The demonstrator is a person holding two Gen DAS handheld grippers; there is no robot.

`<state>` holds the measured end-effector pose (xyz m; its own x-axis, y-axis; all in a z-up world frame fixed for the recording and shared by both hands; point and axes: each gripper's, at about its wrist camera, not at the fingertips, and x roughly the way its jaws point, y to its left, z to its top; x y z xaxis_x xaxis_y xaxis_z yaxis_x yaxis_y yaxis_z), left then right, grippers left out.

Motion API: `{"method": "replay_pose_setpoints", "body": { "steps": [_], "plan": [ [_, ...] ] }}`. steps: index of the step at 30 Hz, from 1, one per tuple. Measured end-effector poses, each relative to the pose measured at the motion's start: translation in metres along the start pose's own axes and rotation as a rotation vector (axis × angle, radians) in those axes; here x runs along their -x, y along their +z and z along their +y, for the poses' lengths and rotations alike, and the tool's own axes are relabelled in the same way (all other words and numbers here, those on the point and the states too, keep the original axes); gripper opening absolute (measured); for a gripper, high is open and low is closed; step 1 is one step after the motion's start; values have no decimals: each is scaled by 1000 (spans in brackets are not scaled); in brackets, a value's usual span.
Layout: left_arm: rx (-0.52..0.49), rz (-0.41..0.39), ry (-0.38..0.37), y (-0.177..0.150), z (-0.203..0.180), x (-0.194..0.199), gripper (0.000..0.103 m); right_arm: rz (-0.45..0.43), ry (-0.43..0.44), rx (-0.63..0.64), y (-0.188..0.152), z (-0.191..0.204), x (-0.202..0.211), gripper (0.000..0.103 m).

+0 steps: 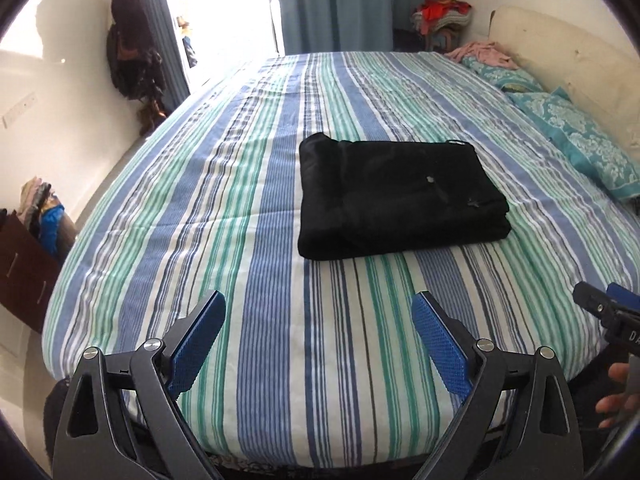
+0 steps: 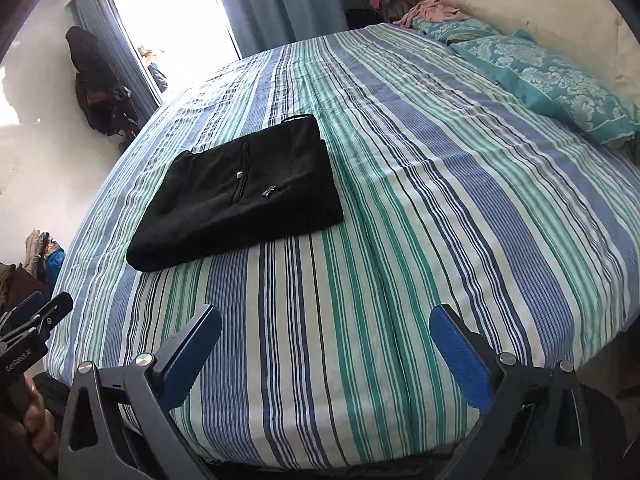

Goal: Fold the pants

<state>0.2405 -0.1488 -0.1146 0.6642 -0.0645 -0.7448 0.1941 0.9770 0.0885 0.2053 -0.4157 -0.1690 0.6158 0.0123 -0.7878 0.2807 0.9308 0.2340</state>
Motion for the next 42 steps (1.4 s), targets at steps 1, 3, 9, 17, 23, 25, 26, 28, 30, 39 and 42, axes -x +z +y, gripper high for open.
{"method": "replay_pose_setpoints", "body": {
  "steps": [1,3,9,17,23,25,26,28,30,39,42],
  "plan": [
    [3,-1,-5,-1,0,5,95,-10,-13,0,-5,4,7,103],
    [7,-3,-14,-3,0,13,96,-31,-43,26,-13,16,24,103],
    [-4,-52,-3,-6,1,43,99,-86,-63,96,-20,43,67,103],
    [-27,-117,33,-3,4,75,100,-152,-117,190,-25,71,100,103],
    [-17,-93,85,-2,8,84,100,-176,-109,209,-28,80,118,103],
    [-12,-90,88,-1,10,86,100,-180,-107,216,-28,83,123,103],
    [-11,-81,84,-1,11,86,100,-180,-104,216,-29,84,125,103],
    [-16,-61,63,-1,12,86,100,-180,-97,210,-29,86,128,103],
    [-21,-55,51,-4,12,88,100,-172,-90,209,-30,88,129,103],
    [3,-1,-7,-11,16,97,100,-152,-77,226,-36,96,139,103],
    [0,5,-7,-12,14,98,100,-157,-82,239,-39,100,143,103]
  ]
}}
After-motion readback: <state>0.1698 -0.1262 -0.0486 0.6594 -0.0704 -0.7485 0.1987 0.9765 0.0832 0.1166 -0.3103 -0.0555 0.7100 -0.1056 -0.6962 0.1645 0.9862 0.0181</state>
